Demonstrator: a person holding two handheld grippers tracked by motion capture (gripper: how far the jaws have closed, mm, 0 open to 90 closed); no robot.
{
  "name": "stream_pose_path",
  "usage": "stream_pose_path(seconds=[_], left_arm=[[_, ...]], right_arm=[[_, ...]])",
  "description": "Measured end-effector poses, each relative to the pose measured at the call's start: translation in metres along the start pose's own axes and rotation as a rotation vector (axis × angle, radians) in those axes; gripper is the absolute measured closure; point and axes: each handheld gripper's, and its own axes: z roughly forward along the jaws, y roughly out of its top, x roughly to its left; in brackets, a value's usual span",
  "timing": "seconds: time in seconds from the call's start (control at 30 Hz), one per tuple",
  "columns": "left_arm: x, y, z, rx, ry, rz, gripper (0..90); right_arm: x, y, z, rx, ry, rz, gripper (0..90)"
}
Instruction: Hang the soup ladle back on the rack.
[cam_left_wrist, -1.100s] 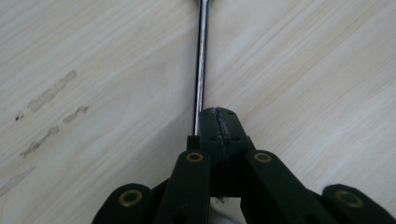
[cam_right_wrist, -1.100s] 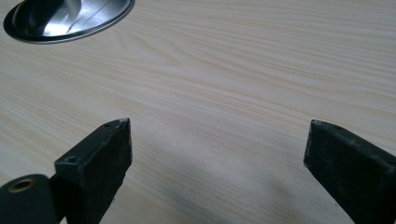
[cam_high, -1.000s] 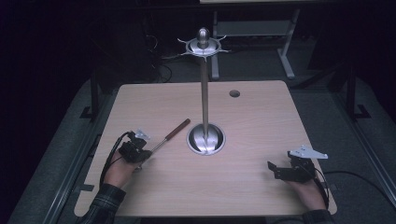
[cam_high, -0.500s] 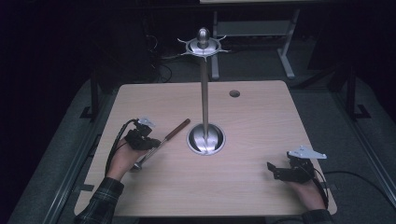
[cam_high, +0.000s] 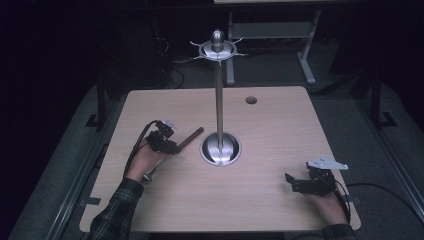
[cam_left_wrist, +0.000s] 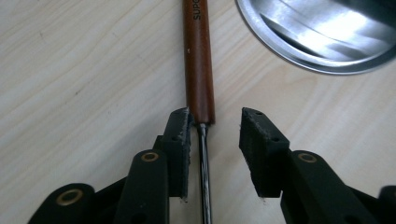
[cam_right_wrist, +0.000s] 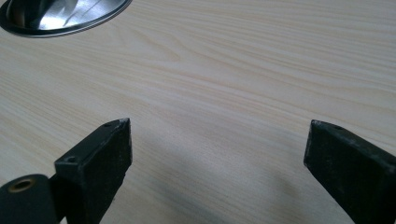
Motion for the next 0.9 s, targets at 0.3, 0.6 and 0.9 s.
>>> stream_pose_path(seconds=[0.3,0.6,0.9], left_arm=[[0.001,0.016,0.018,0.025,0.02,0.015,60.6],[0.002,0.021,0.027,0.05,0.036,0.008,65.1],[0.002,0.02,0.028,0.058,0.031,-0.004,71.4]], right_arm=[[-0.001,-0.001,-0.001,0.0,-0.004,0.007,7.2],[-0.002,-0.002,-0.001,0.004,-0.005,0.008,7.2],[-0.002,-0.002,-0.002,0.003,-0.005,0.007,7.2]])
